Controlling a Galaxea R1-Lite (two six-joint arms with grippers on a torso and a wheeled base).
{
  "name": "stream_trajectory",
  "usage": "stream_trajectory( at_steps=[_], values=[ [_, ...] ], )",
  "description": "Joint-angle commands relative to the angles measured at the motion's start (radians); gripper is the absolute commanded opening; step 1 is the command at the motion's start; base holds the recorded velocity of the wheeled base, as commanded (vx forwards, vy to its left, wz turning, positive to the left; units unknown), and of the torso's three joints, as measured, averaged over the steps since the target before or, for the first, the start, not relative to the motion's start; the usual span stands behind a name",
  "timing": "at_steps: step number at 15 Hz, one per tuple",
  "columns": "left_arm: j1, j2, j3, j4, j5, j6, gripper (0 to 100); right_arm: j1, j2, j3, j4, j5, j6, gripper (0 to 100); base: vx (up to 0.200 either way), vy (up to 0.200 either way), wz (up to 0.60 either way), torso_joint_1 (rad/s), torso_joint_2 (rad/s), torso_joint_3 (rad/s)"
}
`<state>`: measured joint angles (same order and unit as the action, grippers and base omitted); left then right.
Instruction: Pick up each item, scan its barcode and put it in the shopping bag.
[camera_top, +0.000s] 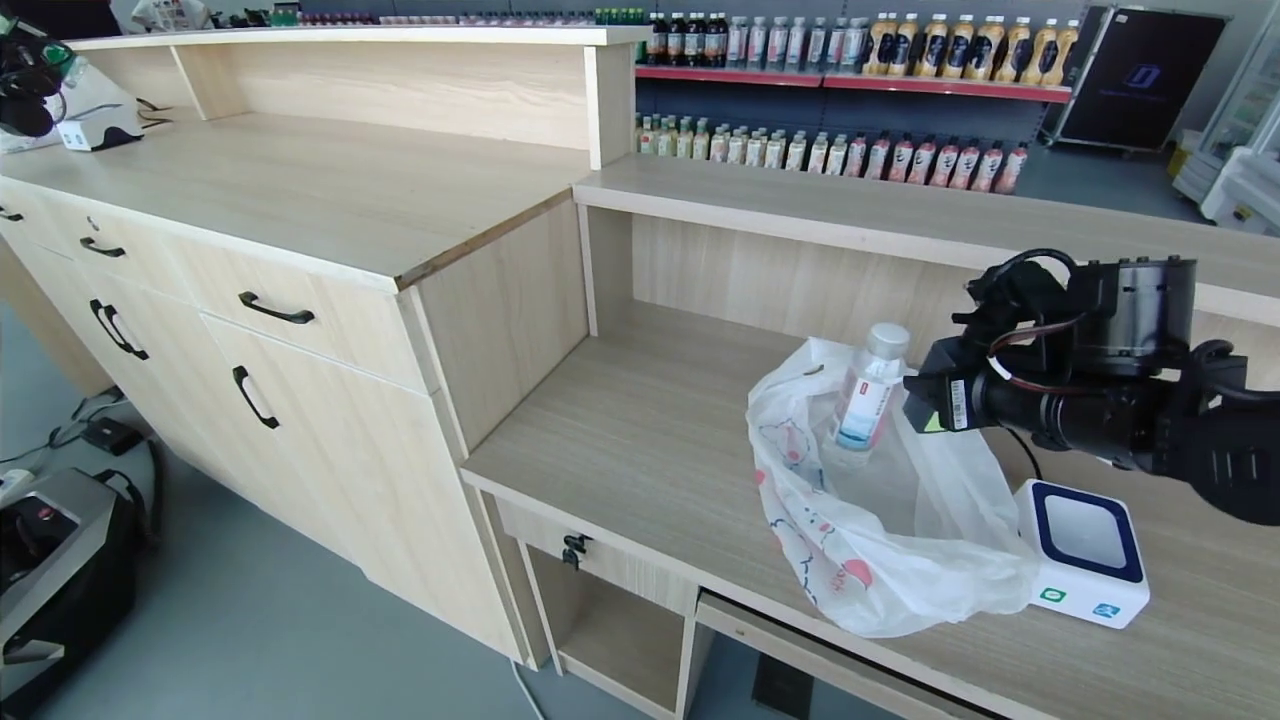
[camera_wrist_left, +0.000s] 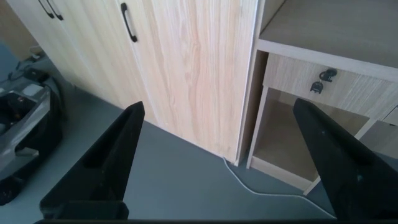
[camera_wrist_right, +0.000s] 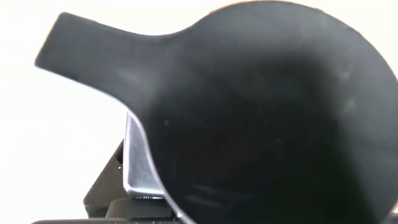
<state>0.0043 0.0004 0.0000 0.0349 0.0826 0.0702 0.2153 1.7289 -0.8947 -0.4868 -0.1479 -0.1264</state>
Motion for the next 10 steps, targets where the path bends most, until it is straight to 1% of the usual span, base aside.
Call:
stream_trajectory(
  at_steps=[1,4,6,8,10],
  values=[
    [0.0,0.0,0.0,0.0,0.0,0.0,100,0.004,0.063,0.042,-0.018,0.008,-0.001,0,0.0,0.0,0.0,0.0,0.0,0.0],
    [0.0,0.0,0.0,0.0,0.0,0.0,100,0.012,0.101,0.057,-0.035,0.036,-0.001,0,0.0,0.0,0.0,0.0,0.0,0.0],
    [0.002,0.0,0.0,0.0,0.0,0.0,100,0.018,0.149,0.111,-0.157,0.079,-0.002,0,0.0,0.0,0.0,0.0,0.0,0.0],
    [0.0,0.0,0.0,0.0,0.0,0.0,100,0.015,0.185,0.126,-0.216,0.134,-0.002,0,0.0,0.0,0.0,0.0,0.0,0.0],
    [0.0,0.0,0.0,0.0,0.0,0.0,100,0.015,0.221,0.126,-0.256,0.152,-0.002,0,0.0,0.0,0.0,0.0,0.0,0.0]
  ],
)
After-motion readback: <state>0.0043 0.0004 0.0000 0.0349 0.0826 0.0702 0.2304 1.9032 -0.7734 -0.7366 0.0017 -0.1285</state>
